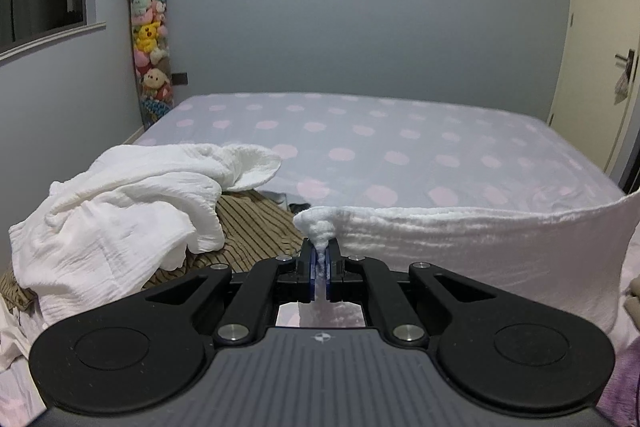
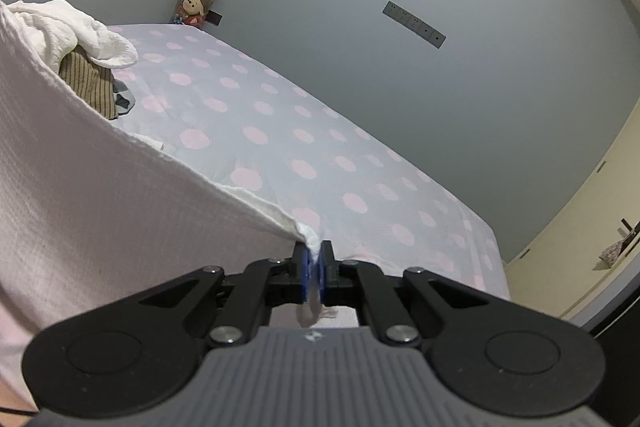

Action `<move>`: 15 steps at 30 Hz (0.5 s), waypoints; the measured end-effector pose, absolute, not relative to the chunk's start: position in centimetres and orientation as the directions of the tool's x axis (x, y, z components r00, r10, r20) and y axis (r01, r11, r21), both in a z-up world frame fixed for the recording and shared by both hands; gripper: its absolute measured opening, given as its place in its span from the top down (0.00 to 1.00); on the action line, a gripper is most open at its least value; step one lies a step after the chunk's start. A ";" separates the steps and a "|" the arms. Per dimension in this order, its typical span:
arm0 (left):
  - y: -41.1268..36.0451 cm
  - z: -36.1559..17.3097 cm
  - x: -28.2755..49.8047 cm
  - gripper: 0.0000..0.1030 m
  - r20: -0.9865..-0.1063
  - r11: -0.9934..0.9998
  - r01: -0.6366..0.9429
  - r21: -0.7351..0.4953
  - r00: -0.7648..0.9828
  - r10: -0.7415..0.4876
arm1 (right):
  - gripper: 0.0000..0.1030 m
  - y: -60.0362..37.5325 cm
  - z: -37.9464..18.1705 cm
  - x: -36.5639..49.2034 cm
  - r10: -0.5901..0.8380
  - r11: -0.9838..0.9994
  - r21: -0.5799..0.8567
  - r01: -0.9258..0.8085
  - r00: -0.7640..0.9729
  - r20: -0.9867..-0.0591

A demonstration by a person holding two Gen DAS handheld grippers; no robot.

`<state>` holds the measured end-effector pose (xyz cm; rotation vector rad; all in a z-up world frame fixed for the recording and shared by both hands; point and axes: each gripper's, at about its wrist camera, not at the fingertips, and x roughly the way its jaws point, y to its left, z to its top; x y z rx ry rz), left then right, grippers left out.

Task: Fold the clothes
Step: 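Lift the shirt hem with the left gripper while the right gripper holds the other hem corner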

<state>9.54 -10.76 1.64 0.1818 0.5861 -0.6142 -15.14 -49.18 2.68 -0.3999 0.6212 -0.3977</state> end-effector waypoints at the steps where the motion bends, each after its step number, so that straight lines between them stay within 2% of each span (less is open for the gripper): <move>1: -11.3 1.4 10.2 0.98 -0.577 0.809 0.588 0.000 0.660 -0.480 | 0.95 -49.5 2.5 -14.5 -0.468 0.852 -0.467 0.236 0.744 -0.477; 9: -16.1 -1.5 16.4 0.98 -0.645 0.804 0.593 0.052 0.634 -0.426 | 0.94 -53.0 0.1 -8.3 -0.457 0.865 -0.444 0.236 0.735 -0.500; 15: -20.2 -5.0 21.7 0.98 -0.694 0.787 0.614 0.067 0.595 -0.405 | 0.94 -57.5 -2.8 -2.4 -0.435 0.889 -0.391 0.239 0.708 -0.556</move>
